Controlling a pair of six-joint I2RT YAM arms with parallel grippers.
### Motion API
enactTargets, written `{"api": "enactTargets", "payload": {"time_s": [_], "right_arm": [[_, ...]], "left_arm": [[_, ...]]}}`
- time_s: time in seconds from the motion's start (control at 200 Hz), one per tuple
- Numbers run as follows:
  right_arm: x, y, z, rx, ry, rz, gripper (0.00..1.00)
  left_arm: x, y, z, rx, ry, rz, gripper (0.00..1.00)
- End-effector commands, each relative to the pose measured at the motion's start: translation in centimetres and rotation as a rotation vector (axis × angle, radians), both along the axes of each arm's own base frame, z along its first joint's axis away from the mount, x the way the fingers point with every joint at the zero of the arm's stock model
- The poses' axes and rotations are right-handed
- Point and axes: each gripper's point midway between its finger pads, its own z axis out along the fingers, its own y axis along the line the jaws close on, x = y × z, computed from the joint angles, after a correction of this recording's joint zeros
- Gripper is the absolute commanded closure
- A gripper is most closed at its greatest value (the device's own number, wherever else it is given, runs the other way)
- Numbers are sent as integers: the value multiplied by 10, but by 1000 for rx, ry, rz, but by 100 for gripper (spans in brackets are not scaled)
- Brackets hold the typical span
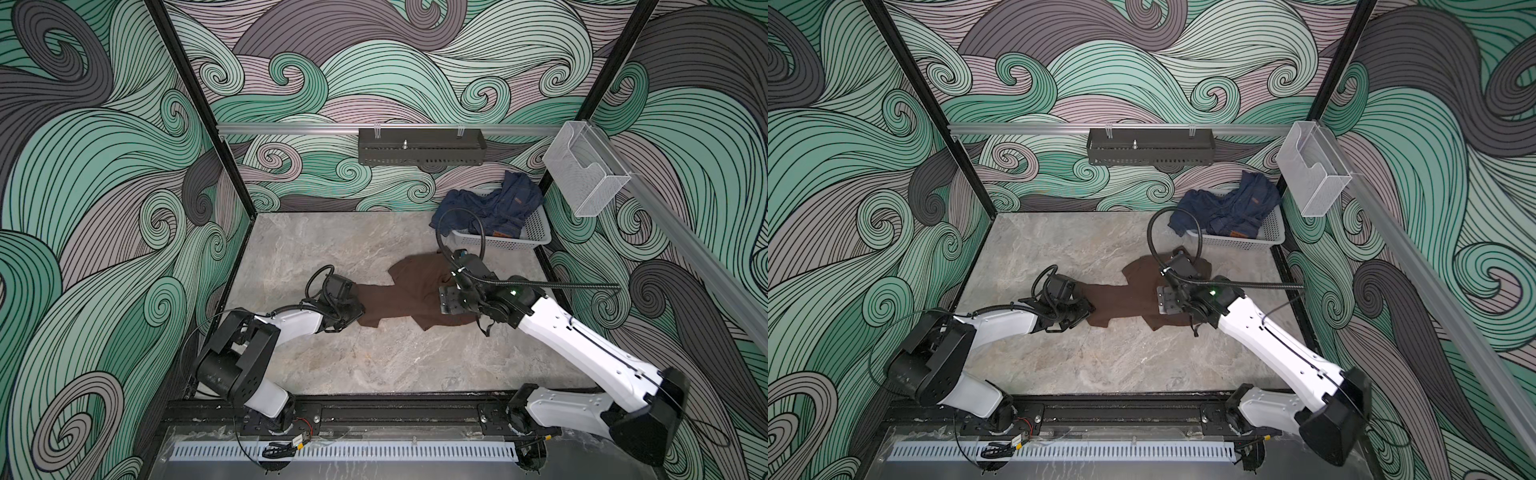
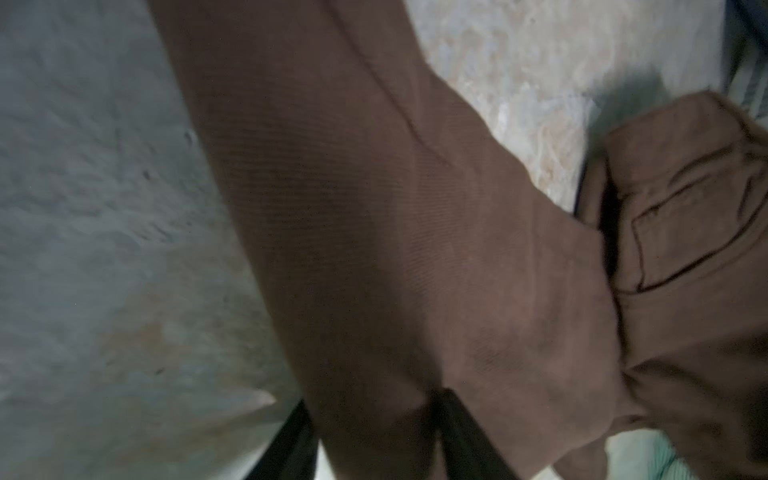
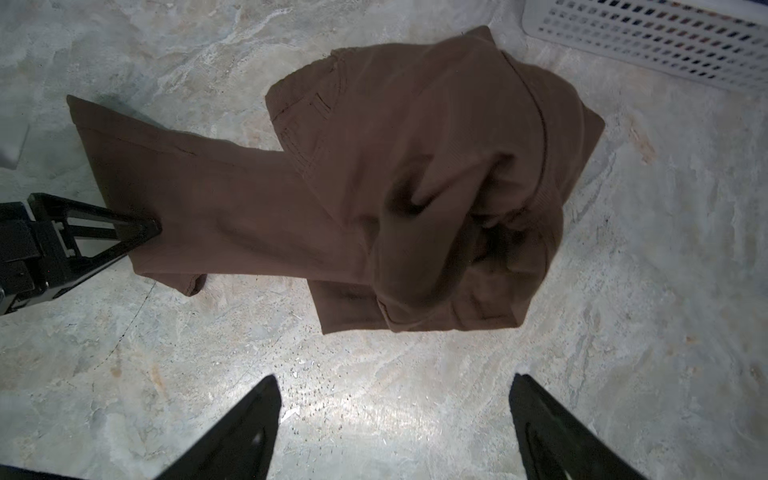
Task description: Fold and stack the trousers
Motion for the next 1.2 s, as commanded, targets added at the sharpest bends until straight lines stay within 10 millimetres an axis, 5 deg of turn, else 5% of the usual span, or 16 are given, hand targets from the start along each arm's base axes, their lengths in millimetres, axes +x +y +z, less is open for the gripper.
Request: {"api": "enactTargets", "payload": {"time_s": [0.0, 0.14, 0.695, 0.796, 1.006, 1.196], "right_arm": [[25, 13, 4, -60, -53, 26, 15], [49, 33, -6, -99, -37, 55, 18], [108, 89, -67, -159, 107, 97, 43], [111, 105, -74, -158, 135, 127, 45], [109, 146, -65, -160, 125, 194, 27], [110, 176, -82, -208, 154, 249, 34]], "left_arm": [[16, -12, 6, -30, -38, -8, 74], [24, -12, 4, -35, -41, -14, 100], [18, 92, 65, 74, -142, 107, 100], [16, 101, 66, 94, -138, 114, 100], [9, 109, 58, 89, -110, 125, 100], [4, 115, 61, 86, -115, 139, 100]]}}
